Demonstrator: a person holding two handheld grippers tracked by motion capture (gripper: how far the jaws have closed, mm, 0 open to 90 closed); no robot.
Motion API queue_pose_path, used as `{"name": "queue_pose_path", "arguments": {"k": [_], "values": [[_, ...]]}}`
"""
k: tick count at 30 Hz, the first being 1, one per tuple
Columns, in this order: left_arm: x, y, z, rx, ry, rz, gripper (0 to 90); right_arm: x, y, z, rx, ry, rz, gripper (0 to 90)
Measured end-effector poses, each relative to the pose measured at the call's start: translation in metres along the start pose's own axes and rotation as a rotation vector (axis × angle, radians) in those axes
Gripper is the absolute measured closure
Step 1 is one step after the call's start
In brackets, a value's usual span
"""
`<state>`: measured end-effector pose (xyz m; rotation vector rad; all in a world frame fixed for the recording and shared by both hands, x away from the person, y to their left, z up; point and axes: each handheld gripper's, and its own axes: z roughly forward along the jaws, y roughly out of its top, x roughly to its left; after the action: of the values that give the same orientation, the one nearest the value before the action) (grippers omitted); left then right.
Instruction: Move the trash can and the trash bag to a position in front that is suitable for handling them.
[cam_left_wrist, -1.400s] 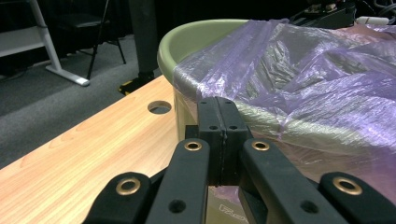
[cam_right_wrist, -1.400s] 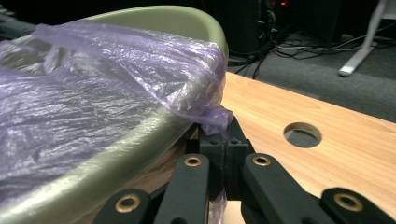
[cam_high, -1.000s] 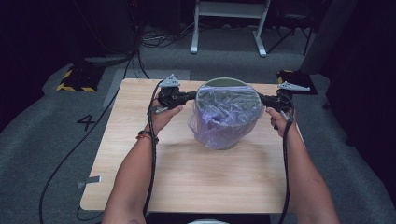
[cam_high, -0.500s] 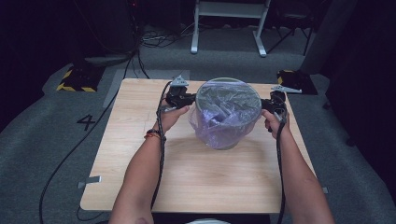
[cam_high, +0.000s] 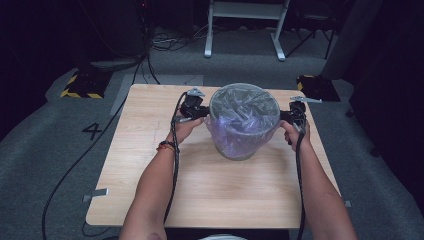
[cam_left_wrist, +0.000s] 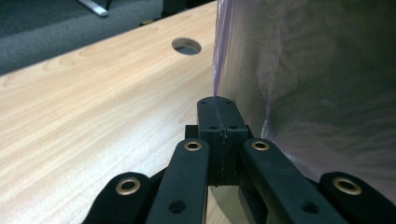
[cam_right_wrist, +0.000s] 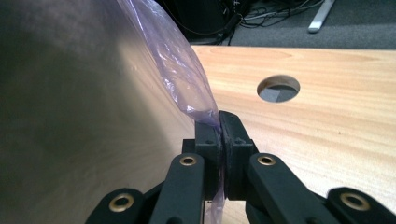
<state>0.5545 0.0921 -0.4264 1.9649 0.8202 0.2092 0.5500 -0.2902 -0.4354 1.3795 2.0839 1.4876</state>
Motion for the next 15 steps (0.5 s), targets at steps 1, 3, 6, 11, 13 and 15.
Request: {"name": "queue_pose_path", "arguments": {"k": [1, 3, 6, 11, 13, 15], "values": [[0.000, -0.002, 0.002, 0.013, 0.001, 0.000, 90.0, 0.000, -0.001, 0.001, 0.002, -0.003, -0.003, 87.1], [0.000, -0.006, 0.005, 0.038, 0.005, -0.004, 90.0, -0.001, -0.004, 0.002, 0.012, -0.011, -0.007, 87.1], [0.001, -0.011, 0.005, 0.042, 0.012, -0.001, 90.0, -0.004, -0.009, 0.002, 0.017, -0.026, -0.011, 86.6], [0.003, -0.022, -0.004, 0.033, 0.039, 0.002, 88.8, -0.009, -0.014, -0.009, 0.005, -0.058, -0.037, 83.0], [0.005, -0.027, -0.013, 0.016, 0.063, -0.008, 80.9, -0.011, -0.014, -0.016, -0.010, -0.068, -0.049, 78.5], [0.006, -0.030, -0.027, -0.012, 0.066, -0.003, 76.5, -0.014, -0.013, -0.025, -0.041, -0.065, -0.059, 70.6]]}}
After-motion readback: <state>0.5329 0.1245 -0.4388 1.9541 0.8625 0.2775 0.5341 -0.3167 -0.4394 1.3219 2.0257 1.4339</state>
